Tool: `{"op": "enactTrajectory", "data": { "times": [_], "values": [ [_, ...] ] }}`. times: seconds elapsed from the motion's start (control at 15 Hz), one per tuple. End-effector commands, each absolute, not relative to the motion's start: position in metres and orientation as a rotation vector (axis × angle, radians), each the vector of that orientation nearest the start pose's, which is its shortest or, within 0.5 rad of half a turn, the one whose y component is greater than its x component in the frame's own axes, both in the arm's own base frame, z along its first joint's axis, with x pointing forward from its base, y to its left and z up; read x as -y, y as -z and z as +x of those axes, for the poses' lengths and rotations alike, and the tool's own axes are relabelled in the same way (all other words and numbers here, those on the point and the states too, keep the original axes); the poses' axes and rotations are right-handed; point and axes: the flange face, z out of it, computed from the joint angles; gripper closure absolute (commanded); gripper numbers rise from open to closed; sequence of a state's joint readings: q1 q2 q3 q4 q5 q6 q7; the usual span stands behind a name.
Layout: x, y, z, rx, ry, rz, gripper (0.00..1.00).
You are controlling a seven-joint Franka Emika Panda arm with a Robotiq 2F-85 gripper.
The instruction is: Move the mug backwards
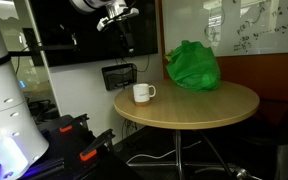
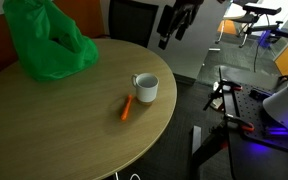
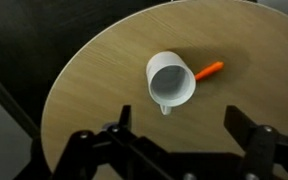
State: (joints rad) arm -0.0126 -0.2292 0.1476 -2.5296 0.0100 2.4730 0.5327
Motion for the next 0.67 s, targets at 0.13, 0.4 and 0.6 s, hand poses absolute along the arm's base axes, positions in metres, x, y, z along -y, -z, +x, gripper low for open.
{"op": "enactTrajectory", "data": {
  "times": [0.13, 0.4, 0.6],
  "values": [
    [-0.048, -0.321, 0.47, -0.975, 0.177, -2.938, 0.0],
    [-0.045, -0.279, 0.484, -1.072, 0.134, -2.898, 0.0],
    [-0.048, -0.248, 0.497, -1.106, 0.095, -2.905, 0.0]
  ]
}}
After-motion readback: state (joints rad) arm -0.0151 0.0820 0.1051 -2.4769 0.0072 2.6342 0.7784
